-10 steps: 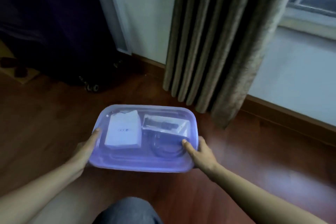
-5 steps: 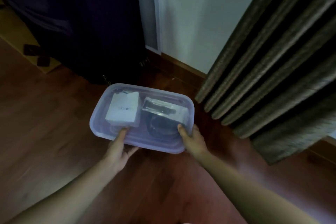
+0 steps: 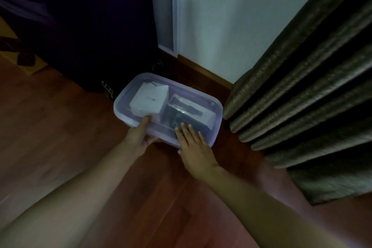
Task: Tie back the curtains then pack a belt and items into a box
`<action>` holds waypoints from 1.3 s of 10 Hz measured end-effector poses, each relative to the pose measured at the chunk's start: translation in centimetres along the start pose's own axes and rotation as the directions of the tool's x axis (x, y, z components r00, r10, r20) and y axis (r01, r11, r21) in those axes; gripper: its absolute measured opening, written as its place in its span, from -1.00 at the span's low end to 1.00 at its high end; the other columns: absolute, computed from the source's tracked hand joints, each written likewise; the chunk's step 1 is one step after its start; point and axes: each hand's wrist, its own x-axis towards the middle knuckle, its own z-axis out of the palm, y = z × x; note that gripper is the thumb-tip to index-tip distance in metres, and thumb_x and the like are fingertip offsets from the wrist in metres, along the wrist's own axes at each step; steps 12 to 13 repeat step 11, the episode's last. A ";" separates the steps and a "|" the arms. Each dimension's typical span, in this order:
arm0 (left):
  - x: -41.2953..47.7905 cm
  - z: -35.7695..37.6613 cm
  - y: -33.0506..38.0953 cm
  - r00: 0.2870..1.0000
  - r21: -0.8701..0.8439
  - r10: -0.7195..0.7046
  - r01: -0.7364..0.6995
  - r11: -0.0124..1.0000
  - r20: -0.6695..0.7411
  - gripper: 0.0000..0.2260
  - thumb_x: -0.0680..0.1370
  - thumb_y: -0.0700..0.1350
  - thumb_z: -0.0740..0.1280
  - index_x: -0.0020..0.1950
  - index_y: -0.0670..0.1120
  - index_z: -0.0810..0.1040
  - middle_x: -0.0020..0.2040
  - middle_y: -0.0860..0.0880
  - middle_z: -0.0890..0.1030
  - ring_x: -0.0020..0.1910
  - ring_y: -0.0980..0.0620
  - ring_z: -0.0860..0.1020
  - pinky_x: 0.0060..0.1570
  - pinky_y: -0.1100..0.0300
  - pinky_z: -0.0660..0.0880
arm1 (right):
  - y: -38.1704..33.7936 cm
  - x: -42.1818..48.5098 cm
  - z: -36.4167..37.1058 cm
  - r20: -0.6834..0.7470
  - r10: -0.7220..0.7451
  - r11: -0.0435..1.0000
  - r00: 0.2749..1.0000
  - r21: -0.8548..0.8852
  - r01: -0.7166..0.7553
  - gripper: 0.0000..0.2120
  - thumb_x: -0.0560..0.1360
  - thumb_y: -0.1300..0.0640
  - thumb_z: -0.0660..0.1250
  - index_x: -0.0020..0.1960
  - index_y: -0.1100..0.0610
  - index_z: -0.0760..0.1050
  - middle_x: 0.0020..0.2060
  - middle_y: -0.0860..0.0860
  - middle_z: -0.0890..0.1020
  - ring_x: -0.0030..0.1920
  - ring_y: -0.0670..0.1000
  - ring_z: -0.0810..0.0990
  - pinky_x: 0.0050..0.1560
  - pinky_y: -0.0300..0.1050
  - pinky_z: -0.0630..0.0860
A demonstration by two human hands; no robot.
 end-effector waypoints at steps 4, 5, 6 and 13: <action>2.7 5.1 1.0 0.998 0.149 0.043 -0.050 0.988 0.054 -0.74 0.59 -0.22 0.20 0.28 -0.17 0.45 0.08 -0.10 0.61 -0.01 -0.02 0.60 -0.14 0.17 0.58 | 4.2 3.5 -1.6 0.042 0.060 0.988 0.997 -0.145 -0.054 -0.34 0.57 0.29 0.07 0.51 0.20 -0.27 0.54 0.10 -0.17 0.53 0.08 -0.18 0.52 0.01 -0.05; 3.2 5.6 1.3 0.999 0.210 0.028 -0.034 0.977 0.031 -0.74 0.60 -0.22 0.19 0.29 -0.17 0.44 0.13 -0.10 0.59 0.05 -0.04 0.59 -0.09 0.15 0.57 | 4.6 3.6 -1.9 0.051 0.054 0.983 0.997 -0.180 -0.044 -0.33 0.57 0.29 0.06 0.51 0.20 -0.29 0.53 0.10 -0.20 0.53 0.08 -0.20 0.52 0.00 -0.07; 3.3 5.2 1.3 0.999 0.423 0.049 -0.053 0.905 0.021 -0.73 0.63 -0.10 0.17 0.24 -0.22 0.45 -0.05 -0.10 0.58 -0.13 -0.02 0.57 -0.21 0.21 0.48 | 4.6 3.5 -2.0 0.081 0.069 0.979 0.994 -0.198 -0.051 -0.34 0.57 0.28 0.05 0.50 0.20 -0.30 0.53 0.12 -0.21 0.53 0.09 -0.21 0.50 0.01 -0.10; -18.3 10.2 14.4 0.928 0.929 0.155 -0.355 0.099 0.338 -0.52 0.65 0.03 -0.02 0.51 -0.18 0.09 0.52 -0.18 0.17 0.49 -0.14 0.15 0.42 0.02 0.13 | -2.6 -8.0 -22.1 0.158 0.121 0.992 0.980 -0.034 -0.118 -0.39 0.63 -0.07 -0.08 0.52 0.26 -0.17 0.54 0.14 -0.07 0.54 0.06 -0.10 0.52 -0.02 -0.06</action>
